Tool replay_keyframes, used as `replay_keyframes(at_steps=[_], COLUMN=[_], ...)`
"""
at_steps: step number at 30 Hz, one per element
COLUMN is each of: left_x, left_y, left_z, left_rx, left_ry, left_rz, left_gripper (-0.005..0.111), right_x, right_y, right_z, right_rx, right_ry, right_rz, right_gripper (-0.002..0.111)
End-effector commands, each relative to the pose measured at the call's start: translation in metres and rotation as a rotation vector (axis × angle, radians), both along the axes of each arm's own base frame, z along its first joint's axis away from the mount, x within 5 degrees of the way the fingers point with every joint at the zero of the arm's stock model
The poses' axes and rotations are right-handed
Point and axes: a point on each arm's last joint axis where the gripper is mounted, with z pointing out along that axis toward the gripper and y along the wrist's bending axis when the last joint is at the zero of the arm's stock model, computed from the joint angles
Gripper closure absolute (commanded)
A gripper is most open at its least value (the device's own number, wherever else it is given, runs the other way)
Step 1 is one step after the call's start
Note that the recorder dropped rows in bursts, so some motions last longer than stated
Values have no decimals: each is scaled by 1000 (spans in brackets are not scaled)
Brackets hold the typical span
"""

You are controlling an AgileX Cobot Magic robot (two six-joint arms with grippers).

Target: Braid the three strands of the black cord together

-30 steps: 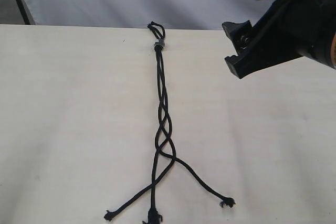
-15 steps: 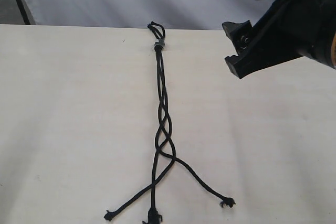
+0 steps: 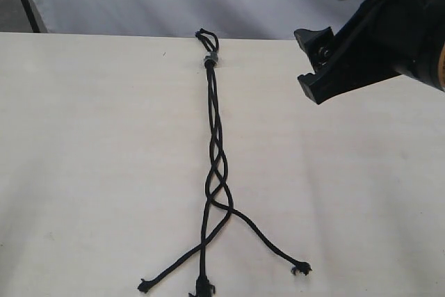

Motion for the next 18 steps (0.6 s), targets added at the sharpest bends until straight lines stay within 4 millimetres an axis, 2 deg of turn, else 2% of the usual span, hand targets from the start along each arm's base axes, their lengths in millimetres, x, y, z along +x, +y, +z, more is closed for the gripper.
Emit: replay_keyframes(at_steps=[1, 18], left_x=[0, 0], left_y=[0, 0], left_z=[-10, -12], left_rx=[-21, 1], left_ry=[95, 123], left_rz=[2, -3], left_gripper=[106, 106], right_x=[0, 0], right_y=[-2, -2], right_z=[2, 2], right_rx=[1, 1], right_ry=[-10, -10], right_rz=[-7, -7], right_gripper=[27, 27])
